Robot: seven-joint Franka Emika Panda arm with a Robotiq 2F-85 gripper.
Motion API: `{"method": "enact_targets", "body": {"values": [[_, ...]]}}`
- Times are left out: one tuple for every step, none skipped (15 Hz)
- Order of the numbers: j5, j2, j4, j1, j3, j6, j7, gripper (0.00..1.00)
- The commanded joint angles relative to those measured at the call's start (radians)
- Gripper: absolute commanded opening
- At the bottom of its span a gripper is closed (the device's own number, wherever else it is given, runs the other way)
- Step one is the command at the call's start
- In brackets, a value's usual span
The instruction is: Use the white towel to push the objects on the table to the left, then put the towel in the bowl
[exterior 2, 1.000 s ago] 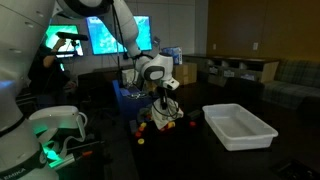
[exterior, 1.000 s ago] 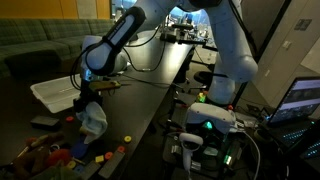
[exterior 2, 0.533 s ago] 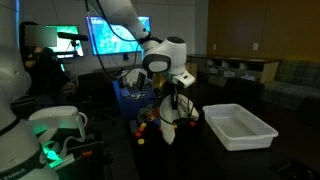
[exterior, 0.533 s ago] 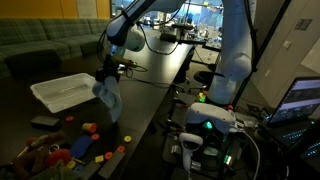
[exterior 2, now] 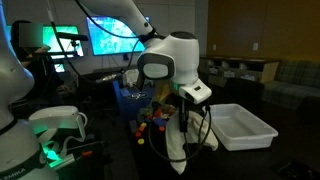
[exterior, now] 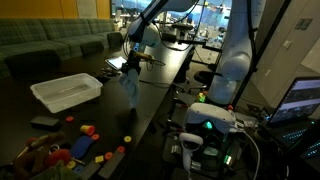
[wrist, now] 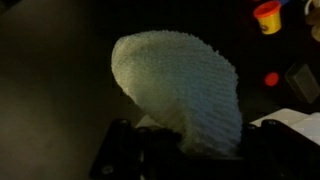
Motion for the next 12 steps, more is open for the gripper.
{"method": "enact_targets", "body": {"values": [[-0.085,0.025,-0.067,-0.003,-0.049,0.019,-0.007,0.00],[-0.115,0.035,-0.098,0.001,-0.062,0.022,0.009,0.00],[-0.131,0.051,-0.129,0.005,-0.067,0.040,0.017,0.00],[-0.138,0.069,-0.154,0.009,-0.067,0.050,0.023,0.00],[-0.130,0.092,-0.183,0.016,-0.056,0.071,0.030,0.00],[-0.123,0.126,-0.204,0.029,-0.044,0.099,0.047,0.00],[-0.106,0.158,-0.220,0.041,-0.027,0.123,0.066,0.00],[-0.093,0.187,-0.231,0.053,-0.008,0.138,0.084,0.00],[-0.082,0.221,-0.238,0.066,0.014,0.160,0.107,0.00],[-0.064,0.254,-0.235,0.076,0.049,0.163,0.120,0.00],[-0.063,0.285,-0.230,0.094,0.072,0.173,0.146,0.00],[-0.062,0.310,-0.219,0.106,0.100,0.161,0.159,0.00]]}}
